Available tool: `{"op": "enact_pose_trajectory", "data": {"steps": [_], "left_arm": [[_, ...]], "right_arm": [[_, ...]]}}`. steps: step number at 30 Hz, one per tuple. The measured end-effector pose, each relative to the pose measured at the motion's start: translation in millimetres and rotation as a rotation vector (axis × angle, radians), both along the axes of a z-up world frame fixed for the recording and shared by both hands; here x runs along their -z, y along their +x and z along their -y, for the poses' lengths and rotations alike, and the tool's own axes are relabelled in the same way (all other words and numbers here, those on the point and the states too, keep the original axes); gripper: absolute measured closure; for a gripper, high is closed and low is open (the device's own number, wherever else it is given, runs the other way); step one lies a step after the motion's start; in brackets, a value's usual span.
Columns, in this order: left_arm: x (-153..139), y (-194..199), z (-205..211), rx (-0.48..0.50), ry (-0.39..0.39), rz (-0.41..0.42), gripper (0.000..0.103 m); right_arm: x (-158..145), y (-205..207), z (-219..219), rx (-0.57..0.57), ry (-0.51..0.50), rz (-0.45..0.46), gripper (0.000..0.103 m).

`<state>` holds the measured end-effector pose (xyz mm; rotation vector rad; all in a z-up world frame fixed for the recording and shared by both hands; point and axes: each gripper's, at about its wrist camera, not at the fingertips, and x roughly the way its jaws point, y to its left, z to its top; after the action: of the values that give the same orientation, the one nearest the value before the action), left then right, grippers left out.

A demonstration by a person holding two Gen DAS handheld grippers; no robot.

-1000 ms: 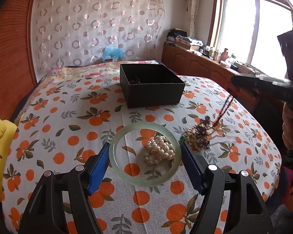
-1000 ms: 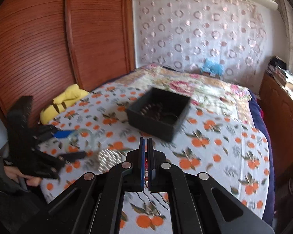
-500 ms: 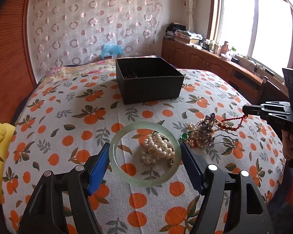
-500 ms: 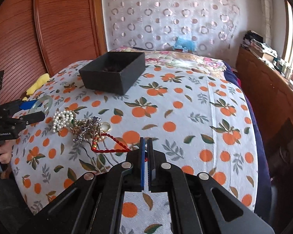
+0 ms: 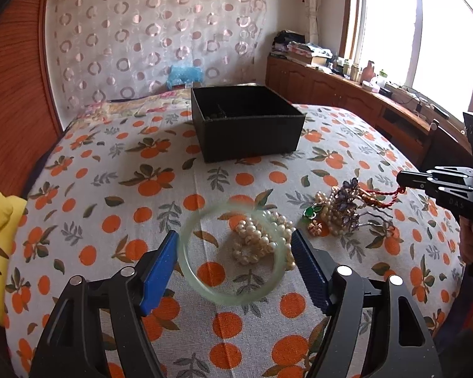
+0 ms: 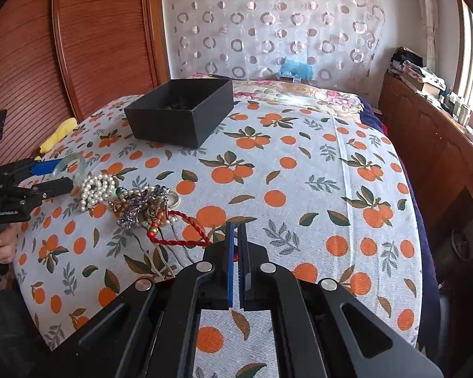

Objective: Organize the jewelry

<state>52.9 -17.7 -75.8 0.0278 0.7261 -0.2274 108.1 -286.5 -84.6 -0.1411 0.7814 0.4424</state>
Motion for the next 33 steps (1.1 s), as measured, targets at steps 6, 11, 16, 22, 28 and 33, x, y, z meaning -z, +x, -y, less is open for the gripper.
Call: {"op": "enact_pose_trajectory", "data": {"steps": [6, 11, 16, 22, 28, 33], "left_arm": [[-15.3, -3.4, 8.7, 0.023, 0.024, 0.044, 0.020], [-21.3, 8.1, 40.8, 0.137, 0.007, 0.021, 0.034], [-19.1, 17.5, 80.6, 0.256, 0.011, -0.019, 0.060], [-0.6, 42.8, 103.4, 0.290, 0.026, -0.108, 0.069], [11.4, 54.7, 110.4, 0.298, 0.055, -0.141, 0.069], [13.6, 57.7, 110.9, 0.322, 0.029, -0.157, 0.078]], "right_arm": [[-0.2, -2.7, 0.7, -0.004, 0.012, 0.009, 0.100], [2.1, -4.7, 3.5, -0.002, 0.027, 0.016, 0.100], [4.1, -4.7, 9.5, 0.006, 0.041, 0.018, 0.100], [2.8, -3.4, 15.2, 0.008, 0.059, 0.023, 0.100], [3.8, -3.9, 12.8, -0.004, 0.065, 0.026, 0.100], [4.3, -3.5, 13.0, -0.006, 0.067, 0.026, 0.100]]}}
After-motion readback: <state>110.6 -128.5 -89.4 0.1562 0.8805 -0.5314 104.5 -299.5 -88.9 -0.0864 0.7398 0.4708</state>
